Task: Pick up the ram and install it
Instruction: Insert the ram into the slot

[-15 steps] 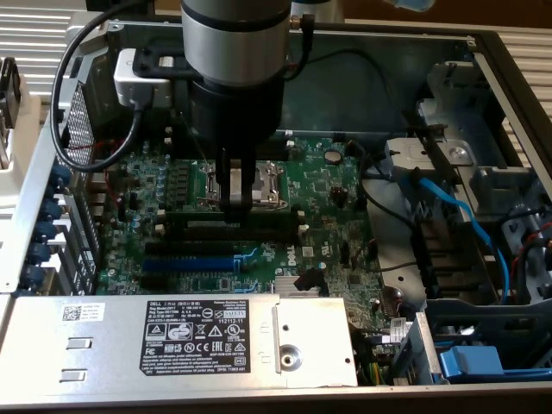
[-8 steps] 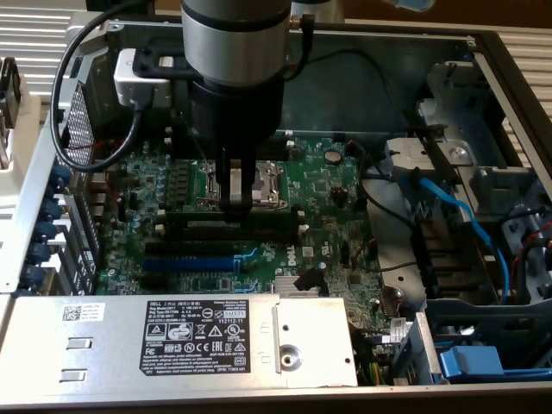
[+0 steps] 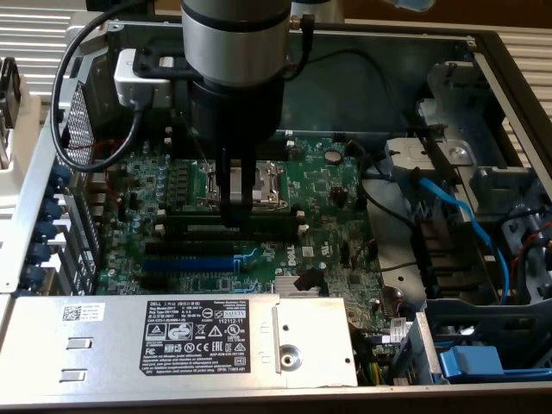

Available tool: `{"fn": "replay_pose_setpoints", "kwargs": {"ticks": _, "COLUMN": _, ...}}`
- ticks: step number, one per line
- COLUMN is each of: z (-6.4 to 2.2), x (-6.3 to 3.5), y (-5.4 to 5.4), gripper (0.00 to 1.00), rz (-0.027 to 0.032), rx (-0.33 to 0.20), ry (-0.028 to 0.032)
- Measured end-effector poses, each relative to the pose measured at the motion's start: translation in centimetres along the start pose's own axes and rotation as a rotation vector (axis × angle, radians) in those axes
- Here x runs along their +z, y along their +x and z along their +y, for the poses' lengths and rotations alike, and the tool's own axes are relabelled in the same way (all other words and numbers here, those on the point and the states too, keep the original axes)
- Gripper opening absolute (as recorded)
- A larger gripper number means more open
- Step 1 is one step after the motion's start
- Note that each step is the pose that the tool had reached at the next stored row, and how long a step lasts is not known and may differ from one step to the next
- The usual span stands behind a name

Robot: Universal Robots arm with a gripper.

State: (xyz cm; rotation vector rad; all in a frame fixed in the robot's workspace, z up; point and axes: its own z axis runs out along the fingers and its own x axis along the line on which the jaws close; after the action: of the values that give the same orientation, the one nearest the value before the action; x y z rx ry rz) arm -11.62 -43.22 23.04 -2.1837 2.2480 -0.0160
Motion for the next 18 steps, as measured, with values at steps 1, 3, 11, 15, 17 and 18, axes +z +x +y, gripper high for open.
{"fn": "replay_pose_setpoints", "kwargs": {"ticks": 1, "z": 0.0, "x": 0.0, "y": 0.0, "gripper": 0.27, "rz": 0.0, "rx": 0.0, "ry": 0.0}}
{"fn": "replay_pose_setpoints", "kwargs": {"ticks": 3, "z": 0.0, "x": 0.0, "y": 0.0, "gripper": 0.27, "rz": 0.0, "rx": 0.0, "ry": 0.0}}
{"fn": "replay_pose_setpoints", "kwargs": {"ticks": 11, "z": 0.0, "x": -0.04, "y": 0.0, "gripper": 0.27, "rz": 0.0, "rx": 0.0, "ry": 0.0}}
{"fn": "replay_pose_setpoints", "kwargs": {"ticks": 15, "z": 0.0, "x": -0.15, "y": 0.0, "gripper": 0.27, "rz": 0.0001, "rx": 0.0, "ry": -0.0001}}
{"fn": "replay_pose_setpoints", "kwargs": {"ticks": 17, "z": 0.0, "x": -0.22, "y": 0.0, "gripper": 0.27, "rz": 0.0001, "rx": 0.0, "ry": -0.0001}}
{"fn": "replay_pose_setpoints", "kwargs": {"ticks": 18, "z": 0.0, "x": -0.25, "y": 0.0, "gripper": 0.27, "rz": 0.0, "rx": 0.0, "ry": 0.0}}
